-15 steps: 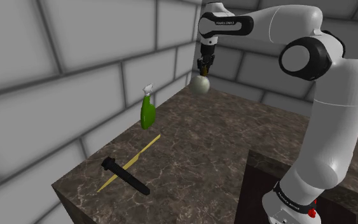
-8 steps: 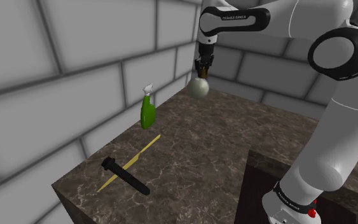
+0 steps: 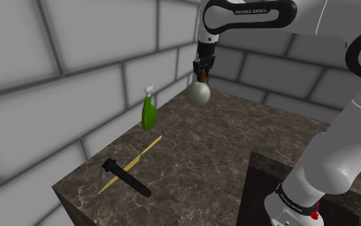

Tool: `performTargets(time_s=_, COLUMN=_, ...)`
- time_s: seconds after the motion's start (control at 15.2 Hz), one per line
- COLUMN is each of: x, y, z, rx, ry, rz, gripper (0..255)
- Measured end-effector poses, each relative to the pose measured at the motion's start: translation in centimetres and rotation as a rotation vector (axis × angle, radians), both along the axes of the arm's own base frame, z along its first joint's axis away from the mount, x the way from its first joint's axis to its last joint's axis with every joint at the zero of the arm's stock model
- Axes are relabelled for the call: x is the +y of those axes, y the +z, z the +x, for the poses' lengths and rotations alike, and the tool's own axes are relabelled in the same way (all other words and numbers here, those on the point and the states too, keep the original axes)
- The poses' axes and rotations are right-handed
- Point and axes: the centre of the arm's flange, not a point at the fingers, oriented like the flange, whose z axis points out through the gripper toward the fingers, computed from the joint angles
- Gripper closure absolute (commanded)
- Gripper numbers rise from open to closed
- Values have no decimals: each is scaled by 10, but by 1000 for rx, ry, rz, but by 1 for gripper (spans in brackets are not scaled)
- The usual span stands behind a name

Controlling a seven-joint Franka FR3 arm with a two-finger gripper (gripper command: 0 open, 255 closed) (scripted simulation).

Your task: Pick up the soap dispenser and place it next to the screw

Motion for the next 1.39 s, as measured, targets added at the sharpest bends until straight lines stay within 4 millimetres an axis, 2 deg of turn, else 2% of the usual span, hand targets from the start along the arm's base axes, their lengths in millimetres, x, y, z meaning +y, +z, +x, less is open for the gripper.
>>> performTargets(time_s=0.53, x=94, y=18, z=-54, rx=0, ry=0, rz=0, gripper=255)
performTargets(time_s=0.66, x=111, y=24, z=-69, rx=0, ry=0, rz=0, gripper=255)
performTargets(time_s=1.39, x=236, y=50, z=-141, rx=0, ry=0, rz=-1, gripper=255)
